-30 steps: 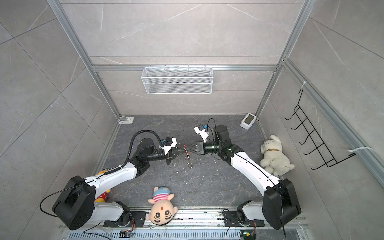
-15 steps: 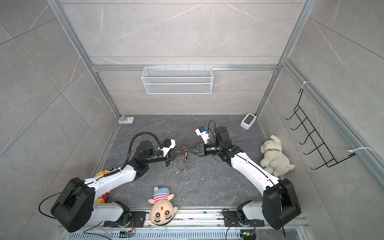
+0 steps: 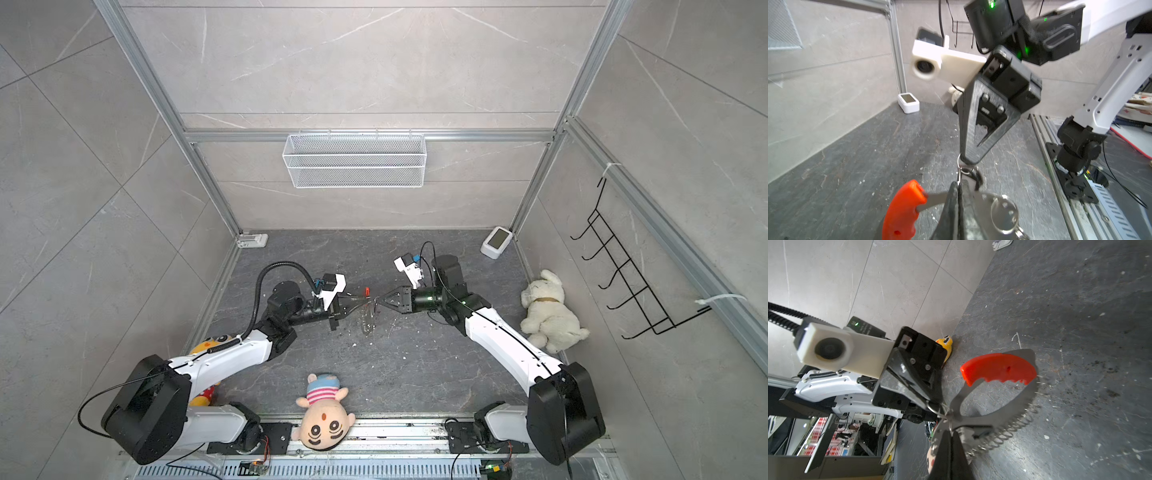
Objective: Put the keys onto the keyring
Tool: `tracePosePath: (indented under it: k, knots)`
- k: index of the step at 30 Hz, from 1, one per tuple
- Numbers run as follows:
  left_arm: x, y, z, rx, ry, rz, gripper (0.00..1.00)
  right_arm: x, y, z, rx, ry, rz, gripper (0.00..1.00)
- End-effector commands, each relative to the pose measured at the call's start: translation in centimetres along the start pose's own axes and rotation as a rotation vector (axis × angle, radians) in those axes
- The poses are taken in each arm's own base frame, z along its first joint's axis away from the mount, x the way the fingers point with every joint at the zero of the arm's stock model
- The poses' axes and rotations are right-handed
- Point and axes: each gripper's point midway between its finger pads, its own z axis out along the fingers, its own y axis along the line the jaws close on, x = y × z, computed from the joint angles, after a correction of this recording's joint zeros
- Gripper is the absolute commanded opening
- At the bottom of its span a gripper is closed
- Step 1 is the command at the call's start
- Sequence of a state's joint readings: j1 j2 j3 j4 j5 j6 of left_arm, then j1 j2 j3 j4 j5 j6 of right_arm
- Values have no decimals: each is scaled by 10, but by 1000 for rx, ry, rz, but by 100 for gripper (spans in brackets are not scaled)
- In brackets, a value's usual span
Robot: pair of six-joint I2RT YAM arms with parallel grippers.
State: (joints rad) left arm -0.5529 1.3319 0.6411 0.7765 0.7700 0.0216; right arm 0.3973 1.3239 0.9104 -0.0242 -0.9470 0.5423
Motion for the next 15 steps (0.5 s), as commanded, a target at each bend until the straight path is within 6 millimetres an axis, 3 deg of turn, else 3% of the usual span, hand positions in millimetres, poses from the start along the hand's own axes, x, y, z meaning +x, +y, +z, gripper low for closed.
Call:
tracePosePath:
  k: [1,8,15]
  knots:
    - [-42,2,-4,5,-142,93,0,2,-10,0,-6,-9,51,0]
    - [-39,3,-2,19,-169,49,0,-9,0,3,-54,-37,32,0]
    - [-46,1,-3,33,-205,43,0,-24,35,-8,-109,-62,-92,0]
